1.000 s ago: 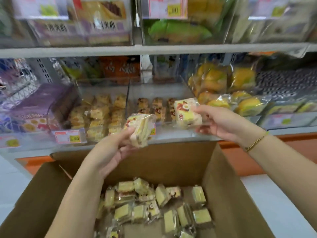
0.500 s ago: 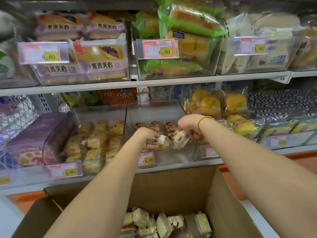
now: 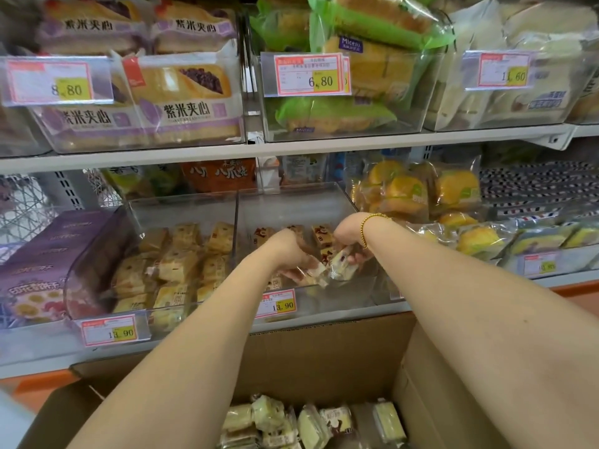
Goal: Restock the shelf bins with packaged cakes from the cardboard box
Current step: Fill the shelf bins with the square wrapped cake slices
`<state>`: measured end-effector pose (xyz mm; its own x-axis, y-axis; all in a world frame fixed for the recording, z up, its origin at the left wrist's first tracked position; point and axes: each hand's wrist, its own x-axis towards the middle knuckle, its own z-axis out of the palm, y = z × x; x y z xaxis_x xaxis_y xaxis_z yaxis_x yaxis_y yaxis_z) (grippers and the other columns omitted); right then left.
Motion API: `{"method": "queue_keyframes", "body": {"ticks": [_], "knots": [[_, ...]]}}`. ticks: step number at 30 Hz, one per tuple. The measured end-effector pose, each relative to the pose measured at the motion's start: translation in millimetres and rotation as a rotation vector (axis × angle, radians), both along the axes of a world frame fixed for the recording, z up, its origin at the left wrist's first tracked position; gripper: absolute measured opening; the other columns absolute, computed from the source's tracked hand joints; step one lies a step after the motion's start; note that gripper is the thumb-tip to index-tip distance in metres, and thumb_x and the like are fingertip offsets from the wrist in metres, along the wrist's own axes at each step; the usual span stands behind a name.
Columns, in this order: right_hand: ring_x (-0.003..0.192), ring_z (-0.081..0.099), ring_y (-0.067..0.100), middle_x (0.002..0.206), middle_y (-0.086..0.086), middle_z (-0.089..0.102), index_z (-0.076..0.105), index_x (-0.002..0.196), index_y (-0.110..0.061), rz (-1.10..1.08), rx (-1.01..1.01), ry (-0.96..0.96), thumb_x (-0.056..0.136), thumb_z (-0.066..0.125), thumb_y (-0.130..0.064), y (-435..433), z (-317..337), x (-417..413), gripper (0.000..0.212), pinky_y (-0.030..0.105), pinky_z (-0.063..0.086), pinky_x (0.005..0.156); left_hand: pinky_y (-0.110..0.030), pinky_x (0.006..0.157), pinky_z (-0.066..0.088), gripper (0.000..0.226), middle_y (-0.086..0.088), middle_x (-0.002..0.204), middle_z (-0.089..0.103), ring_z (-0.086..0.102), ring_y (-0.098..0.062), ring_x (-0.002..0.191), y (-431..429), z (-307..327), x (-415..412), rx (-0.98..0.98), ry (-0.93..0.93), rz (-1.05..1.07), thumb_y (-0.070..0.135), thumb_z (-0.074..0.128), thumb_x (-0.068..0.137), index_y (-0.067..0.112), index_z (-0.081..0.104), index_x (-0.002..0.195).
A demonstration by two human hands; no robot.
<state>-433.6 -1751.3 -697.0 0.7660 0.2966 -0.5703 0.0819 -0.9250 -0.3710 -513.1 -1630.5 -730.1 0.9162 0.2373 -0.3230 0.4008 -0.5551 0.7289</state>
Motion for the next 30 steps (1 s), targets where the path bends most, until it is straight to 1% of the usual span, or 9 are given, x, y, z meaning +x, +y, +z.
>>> {"method": "queue_keyframes", "body": {"ticks": [4, 6, 8, 12, 17, 20, 25, 27, 30], "knots": [[0.078, 0.066, 0.027, 0.083, 0.014, 0.056, 0.043, 0.131, 0.007, -0.099, 0.053, 0.082, 0.102, 0.037, -0.007, 0.7, -6.5, 4.3, 0.033, 0.039, 0.054, 0.08, -0.03, 0.062, 0.061, 0.032, -0.012, 0.082, 0.071, 0.07, -0.021, 0.059, 8.1, -8.4, -5.8, -0.042, -0.032, 0.088, 0.006, 0.078, 0.078, 0.0, 0.067, 0.108], [0.099, 0.067, 0.032, 0.101, 0.018, 0.061, 0.043, 0.132, 0.008, -0.009, 0.01, 0.055, 0.1, 0.045, -0.009, -1.2, -2.3, 5.4, 0.036, 0.04, 0.056, 0.082, -0.029, 0.059, 0.06, 0.032, -0.015, 0.081, 0.071, 0.068, -0.02, 0.055, 12.0, -10.5, -9.8, -0.075, -0.043, 0.129, 0.005, 0.079, 0.075, -0.001, 0.067, 0.105], [0.102, 0.068, 0.03, 0.122, 0.014, 0.061, 0.052, 0.128, 0.003, 0.194, -0.074, -0.059, 0.094, 0.061, -0.021, -8.6, 3.7, 4.9, 0.043, 0.039, 0.057, 0.085, -0.024, 0.054, 0.058, 0.034, -0.014, 0.082, 0.07, 0.067, -0.016, 0.055, 14.7, -10.2, -13.4, -0.058, -0.041, 0.106, 0.006, 0.08, 0.074, 0.001, 0.065, 0.104], [0.103, 0.062, 0.013, 0.118, -0.007, 0.066, 0.07, 0.117, -0.018, 0.615, -0.17, -0.307, 0.079, 0.075, -0.04, -22.6, 9.2, 0.0, 0.044, 0.03, 0.048, 0.096, -0.021, 0.053, 0.056, 0.035, -0.005, 0.086, 0.065, 0.067, -0.014, 0.062, 18.5, -2.7, -15.6, 0.066, 0.016, -0.028, 0.011, 0.08, 0.076, 0.006, 0.061, 0.105], [0.088, 0.063, 0.008, 0.1, -0.01, 0.071, 0.075, 0.102, -0.02, 0.694, -0.074, -0.381, 0.078, 0.078, -0.025, -25.6, -4.9, 0.5, 0.025, 0.02, 0.048, 0.078, -0.025, 0.059, 0.059, 0.03, -0.004, 0.088, 0.065, 0.067, -0.014, 0.063, 21.5, -2.9, -12.6, 0.289, 0.082, -0.145, 0.021, 0.075, 0.083, 0.004, 0.062, 0.103], [0.082, 0.057, 0.007, 0.086, -0.017, 0.059, 0.073, 0.1, -0.02, 0.708, -0.045, -0.426, 0.076, 0.08, -0.025, -26.0, -16.8, 1.5, 0.026, 0.014, 0.04, 0.063, -0.029, 0.061, 0.058, 0.031, -0.008, 0.093, 0.065, 0.069, -0.02, 0.07, 20.2, -10.8, -7.9, 0.407, 0.076, -0.206, 0.025, 0.075, 0.082, 0.005, 0.059, 0.098], [0.089, 0.059, 0.019, 0.094, -0.002, 0.063, 0.068, 0.096, -0.017, 0.731, -0.026, -0.456, 0.076, 0.079, -0.017, -23.7, -28.5, 0.5, 0.023, 0.029, 0.049, 0.074, -0.029, 0.067, 0.051, 0.041, -0.004, 0.097, 0.065, 0.065, -0.021, 0.082, 15.7, -18.3, 1.4, 0.646, 0.051, -0.314, 0.036, 0.074, 0.081, 0.005, 0.059, 0.103], [0.099, 0.06, 0.021, 0.106, 0.0, 0.064, 0.067, 0.108, -0.019, 0.752, -0.045, -0.445, 0.075, 0.08, -0.016, -19.8, -31.4, -0.3, 0.035, 0.033, 0.05, 0.083, -0.026, 0.071, 0.045, 0.037, 0.0, 0.101, 0.061, 0.059, -0.02, 0.09, 14.7, -16.5, 5.7, 0.667, 0.032, -0.366, 0.031, 0.075, 0.08, 0.013, 0.057, 0.106], [0.127, 0.048, 0.018, 0.14, -0.004, 0.051, 0.049, 0.139, -0.021, 0.774, -0.112, -0.391, 0.074, 0.081, -0.02, -15.6, -33.9, 2.5, 0.071, 0.029, 0.039, 0.104, -0.025, 0.066, 0.044, 0.025, 0.001, 0.098, 0.059, 0.055, -0.016, 0.083, 9.9, -15.5, 12.8, 0.604, 0.048, -0.469, 0.014, 0.072, 0.081, 0.023, 0.055, 0.097]]}}
